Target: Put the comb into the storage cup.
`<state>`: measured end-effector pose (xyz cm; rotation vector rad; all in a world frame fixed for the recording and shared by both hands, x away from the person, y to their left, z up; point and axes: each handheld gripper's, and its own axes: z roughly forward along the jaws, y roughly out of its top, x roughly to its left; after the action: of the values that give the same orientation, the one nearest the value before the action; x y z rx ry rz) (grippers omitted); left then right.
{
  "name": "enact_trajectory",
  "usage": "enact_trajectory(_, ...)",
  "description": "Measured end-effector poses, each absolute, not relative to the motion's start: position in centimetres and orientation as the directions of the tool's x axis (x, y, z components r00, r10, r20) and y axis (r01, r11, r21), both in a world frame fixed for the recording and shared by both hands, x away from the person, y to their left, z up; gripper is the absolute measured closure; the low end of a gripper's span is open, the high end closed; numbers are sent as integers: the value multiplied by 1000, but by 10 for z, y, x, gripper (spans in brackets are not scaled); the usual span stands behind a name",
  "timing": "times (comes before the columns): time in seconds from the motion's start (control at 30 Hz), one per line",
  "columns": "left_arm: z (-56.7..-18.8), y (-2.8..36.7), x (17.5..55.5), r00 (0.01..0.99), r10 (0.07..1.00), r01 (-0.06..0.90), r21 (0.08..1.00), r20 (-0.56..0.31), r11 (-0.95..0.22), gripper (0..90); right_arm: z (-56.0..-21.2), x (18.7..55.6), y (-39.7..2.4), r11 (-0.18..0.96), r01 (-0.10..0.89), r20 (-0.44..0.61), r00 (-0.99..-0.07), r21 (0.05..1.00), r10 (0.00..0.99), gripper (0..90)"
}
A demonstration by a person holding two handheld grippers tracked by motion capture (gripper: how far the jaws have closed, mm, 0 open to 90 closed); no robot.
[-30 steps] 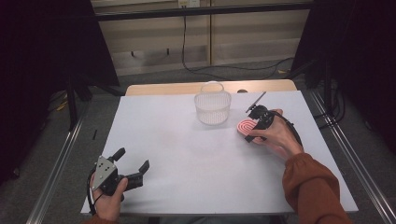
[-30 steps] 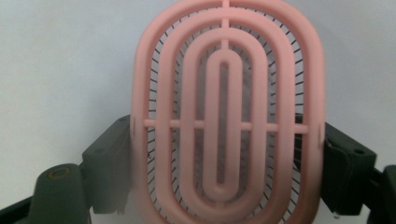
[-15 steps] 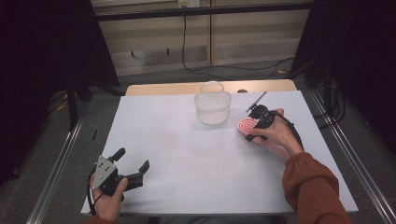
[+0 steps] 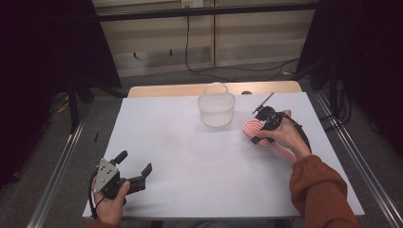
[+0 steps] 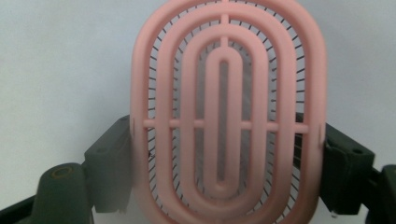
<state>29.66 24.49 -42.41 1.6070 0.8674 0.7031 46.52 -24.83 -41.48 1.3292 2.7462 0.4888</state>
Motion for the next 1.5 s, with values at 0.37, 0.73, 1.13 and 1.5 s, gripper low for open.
enact_trajectory(0.37,-424,244,296,551,835,170,980,-8,-103,27,-404,461,-250,567,754,88,-623,331,777,199)
enact_trajectory(0.73,-424,245,296,551,835,166,981,-4,-105,27,-392,459,-253,547,752,79,-611,367,787,198)
enact_trajectory(1.13,-424,245,296,548,837,165,982,-13,-93,27,-380,452,-258,517,743,64,-595,426,801,198)
enact_trajectory(1.5,-423,245,296,554,832,161,983,-13,-92,27,-368,446,-262,488,721,65,-590,492,805,198)
